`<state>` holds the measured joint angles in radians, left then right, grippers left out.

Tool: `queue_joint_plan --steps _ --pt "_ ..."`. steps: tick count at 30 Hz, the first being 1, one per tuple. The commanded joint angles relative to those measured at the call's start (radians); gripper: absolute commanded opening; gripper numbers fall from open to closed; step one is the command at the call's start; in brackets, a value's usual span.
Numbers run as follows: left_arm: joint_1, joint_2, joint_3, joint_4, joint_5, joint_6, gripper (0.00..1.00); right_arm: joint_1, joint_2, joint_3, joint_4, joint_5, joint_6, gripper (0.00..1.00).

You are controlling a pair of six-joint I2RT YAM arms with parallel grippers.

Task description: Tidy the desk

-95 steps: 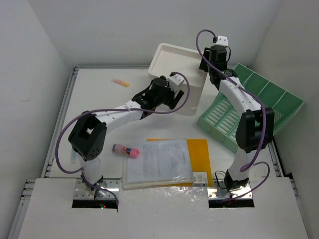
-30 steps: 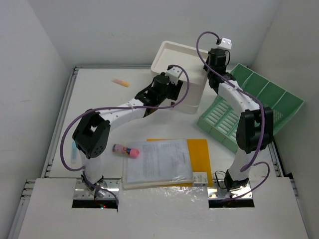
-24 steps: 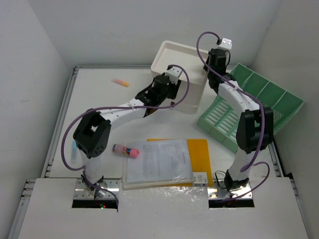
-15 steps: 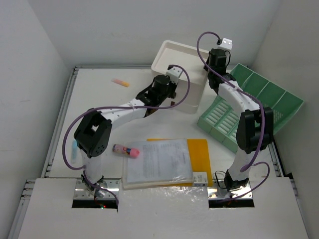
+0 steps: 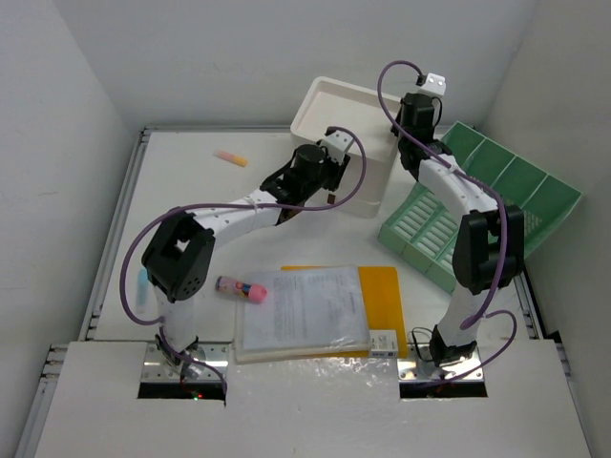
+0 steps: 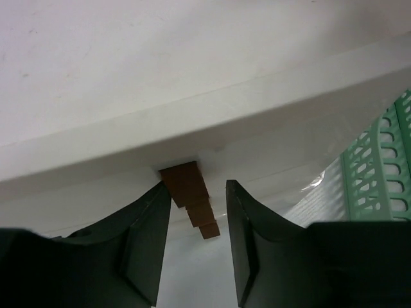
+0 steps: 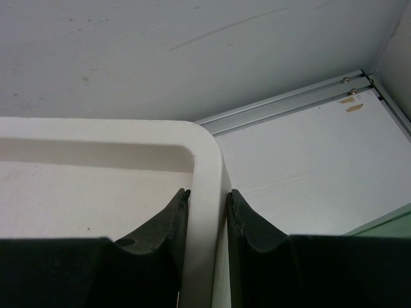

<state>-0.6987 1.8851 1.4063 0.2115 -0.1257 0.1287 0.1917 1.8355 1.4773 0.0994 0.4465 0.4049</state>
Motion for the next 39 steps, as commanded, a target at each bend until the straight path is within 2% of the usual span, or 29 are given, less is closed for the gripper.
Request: queue_joint_plan --steps 1,5,7,8,9,15,23,33,39 --pt "0.002 -0.018 0.011 0.12 0.055 0.052 0.39 0.006 0.004 -0.051 -0.141 -0.078 -0.012 0.0" --pt "-0.001 -0.009 0.026 0.127 0.051 0.065 0.39 0.006 0.008 -0.051 -0.139 -0.078 -0.009 0.0" --pt "-0.001 0.008 0.045 0.129 0.014 0.069 0.35 0.006 0.008 -0.049 -0.141 -0.078 -0.006 0.0" --pt "0.001 0.022 0.052 0.131 -0.003 0.072 0.32 0.008 0.01 -0.051 -0.141 -0.078 -0.006 0.0" --pt "0.001 0.028 0.057 0.14 -0.029 0.074 0.24 0.008 0.011 -0.049 -0.141 -0.078 -0.006 0.0" --pt "0.001 0.083 0.102 0.126 -0.065 0.046 0.0 0.011 0.013 -0.049 -0.144 -0.071 -0.008 0.0" --pt "-0.001 0.062 0.115 0.111 -0.012 0.015 0.0 0.017 0.016 -0.051 -0.141 -0.068 -0.006 0.0" --pt "0.004 -0.142 -0.099 0.052 0.121 0.089 0.0 0.018 0.011 -0.045 -0.145 -0.051 -0.017 0.0" --pt "0.004 -0.204 -0.13 -0.033 0.17 0.112 0.0 0.017 0.007 -0.035 -0.165 -0.019 -0.008 0.0"
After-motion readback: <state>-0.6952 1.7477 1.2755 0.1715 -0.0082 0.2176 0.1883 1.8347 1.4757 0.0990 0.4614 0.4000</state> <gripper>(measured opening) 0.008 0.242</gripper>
